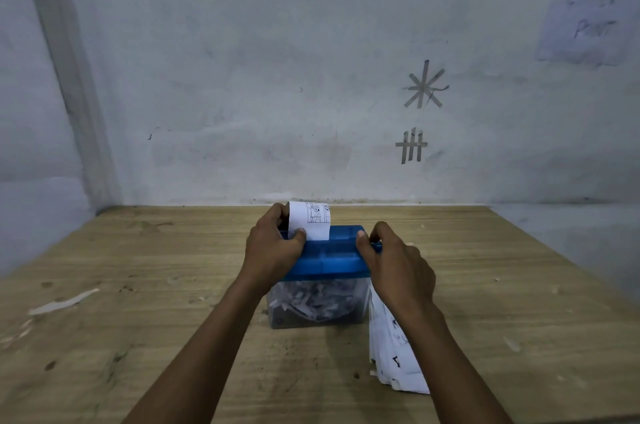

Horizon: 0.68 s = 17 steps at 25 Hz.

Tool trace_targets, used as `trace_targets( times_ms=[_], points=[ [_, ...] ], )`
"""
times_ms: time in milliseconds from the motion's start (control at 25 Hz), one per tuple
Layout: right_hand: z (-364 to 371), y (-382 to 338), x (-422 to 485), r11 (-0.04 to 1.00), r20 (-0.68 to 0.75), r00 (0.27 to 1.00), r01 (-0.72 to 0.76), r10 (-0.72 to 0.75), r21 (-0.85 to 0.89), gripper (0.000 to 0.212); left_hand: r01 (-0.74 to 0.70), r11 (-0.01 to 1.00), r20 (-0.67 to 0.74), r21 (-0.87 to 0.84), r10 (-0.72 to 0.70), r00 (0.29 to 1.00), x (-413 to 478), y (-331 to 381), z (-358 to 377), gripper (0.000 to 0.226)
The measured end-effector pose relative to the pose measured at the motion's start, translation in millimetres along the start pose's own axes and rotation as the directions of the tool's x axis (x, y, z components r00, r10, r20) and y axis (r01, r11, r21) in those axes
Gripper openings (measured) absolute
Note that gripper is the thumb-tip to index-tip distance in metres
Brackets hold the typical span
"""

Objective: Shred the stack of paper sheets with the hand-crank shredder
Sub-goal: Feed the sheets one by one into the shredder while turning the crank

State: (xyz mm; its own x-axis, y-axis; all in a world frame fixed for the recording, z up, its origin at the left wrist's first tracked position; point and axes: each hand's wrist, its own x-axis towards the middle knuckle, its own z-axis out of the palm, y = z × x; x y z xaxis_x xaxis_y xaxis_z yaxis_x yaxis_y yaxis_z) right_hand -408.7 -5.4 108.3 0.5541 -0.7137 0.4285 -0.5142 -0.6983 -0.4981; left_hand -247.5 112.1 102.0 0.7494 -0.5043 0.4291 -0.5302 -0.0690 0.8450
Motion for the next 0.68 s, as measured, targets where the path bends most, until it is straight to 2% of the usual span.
trace_targets(
  times_ms=[80,160,240,320,360,440,520,600,680],
  points=[
    [-4,1,7,1.0,-0.006,1.0,-0.01,0.01,-0.006,0.045,-0.002,1.0,-0.006,0.011,0.002,1.0,1,-1,0,0.024],
    [-9,3,24,0.995,0.035,0.999,-0.007,0.011,-0.099,0.045,-0.016,1.0,-0.006,0.012,0.016,1.0,0,0,0,0.028],
    [-14,-1,49,0.97,0.162,0.987,0.041,-0.002,-0.241,0.043,-0.025,1.0,0.006,0.012,0.025,1.0,0,0,-1,0.031],
    [-21,-9,71,0.963,0.352,0.936,0.083,0.012,-0.256,0.043,-0.008,0.999,0.008,0.031,0.008,1.0,2,-2,-2,0.029],
    [-27,-11,76,0.98,0.441,0.897,0.076,0.014,-0.184,0.045,0.008,0.999,0.007,0.04,-0.008,1.0,3,-3,-3,0.026],
    [-44,-2,73,0.998,0.561,0.828,-0.028,-0.008,0.055,0.055,0.031,0.999,0.013,0.045,-0.032,0.999,1,-5,-3,0.023],
    [-56,23,56,0.951,0.594,0.799,-0.099,-0.1,0.292,0.053,0.026,0.999,0.006,0.044,-0.026,1.0,-4,-6,-1,0.019],
    [-51,49,33,0.87,0.499,0.837,-0.057,-0.226,0.49,0.039,0.011,0.999,0.0,0.053,-0.011,1.0,-7,-8,-1,0.017],
    [-34,61,23,0.756,0.336,0.912,-0.046,-0.235,0.653,0.035,0.002,0.998,0.004,0.069,-0.002,1.0,-5,-8,-1,0.017]
  ],
)
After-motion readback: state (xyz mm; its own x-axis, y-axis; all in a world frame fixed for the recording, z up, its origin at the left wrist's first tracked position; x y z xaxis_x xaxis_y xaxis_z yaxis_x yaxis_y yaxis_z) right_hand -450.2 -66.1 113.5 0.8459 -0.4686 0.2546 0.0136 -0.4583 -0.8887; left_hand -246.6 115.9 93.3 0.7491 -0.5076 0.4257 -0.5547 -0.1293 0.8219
